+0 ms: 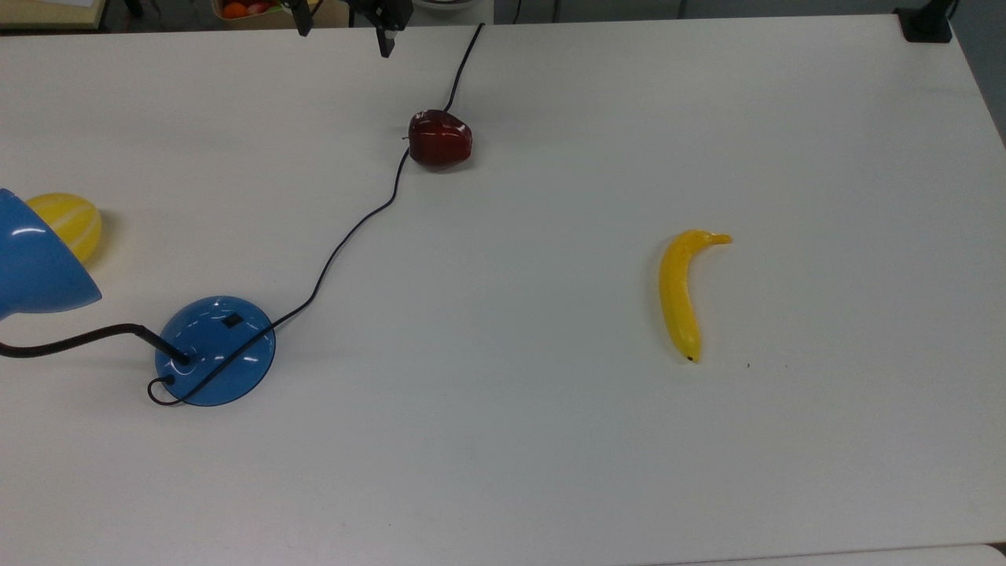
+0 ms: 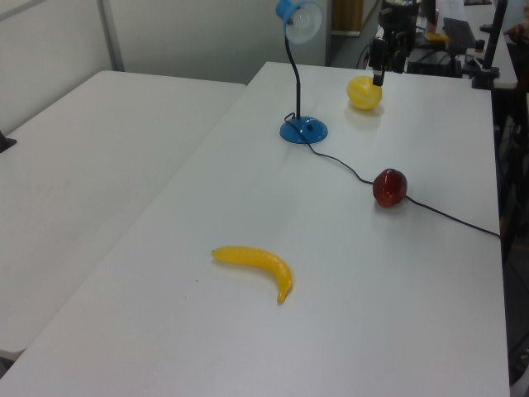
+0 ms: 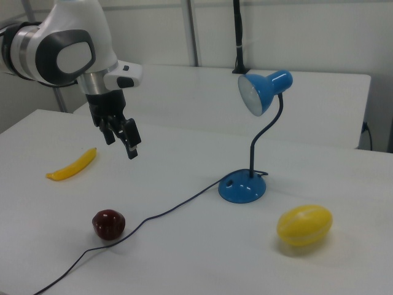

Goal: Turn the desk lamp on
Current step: 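Move the gripper over the blue lamp base and lower toward its switch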

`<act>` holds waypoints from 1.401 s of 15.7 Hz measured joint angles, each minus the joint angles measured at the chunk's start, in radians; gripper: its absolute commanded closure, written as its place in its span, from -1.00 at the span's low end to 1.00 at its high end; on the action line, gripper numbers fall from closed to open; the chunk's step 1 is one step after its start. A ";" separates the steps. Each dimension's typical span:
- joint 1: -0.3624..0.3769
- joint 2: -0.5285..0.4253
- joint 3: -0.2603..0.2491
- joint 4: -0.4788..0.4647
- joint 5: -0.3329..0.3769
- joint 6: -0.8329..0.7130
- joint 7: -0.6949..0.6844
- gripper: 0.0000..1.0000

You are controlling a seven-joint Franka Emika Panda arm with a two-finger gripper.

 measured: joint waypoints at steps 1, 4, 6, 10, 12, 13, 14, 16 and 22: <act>0.000 0.013 0.000 -0.002 0.000 0.000 -0.001 -1.00; -0.003 0.013 -0.002 0.021 0.000 0.000 -0.032 -1.00; -0.003 0.013 -0.002 0.046 0.000 -0.002 -0.080 -1.00; -0.006 0.014 -0.004 0.056 0.003 -0.012 -0.080 -1.00; -0.006 0.017 -0.004 0.057 0.003 -0.012 -0.049 -1.00; -0.006 0.019 -0.004 0.057 0.003 -0.012 -0.039 -1.00; -0.005 0.021 -0.004 0.057 0.003 -0.012 -0.037 -1.00; -0.005 0.028 -0.004 0.058 0.003 -0.012 -0.036 -0.25; -0.031 0.083 -0.009 0.060 0.004 0.135 0.021 1.00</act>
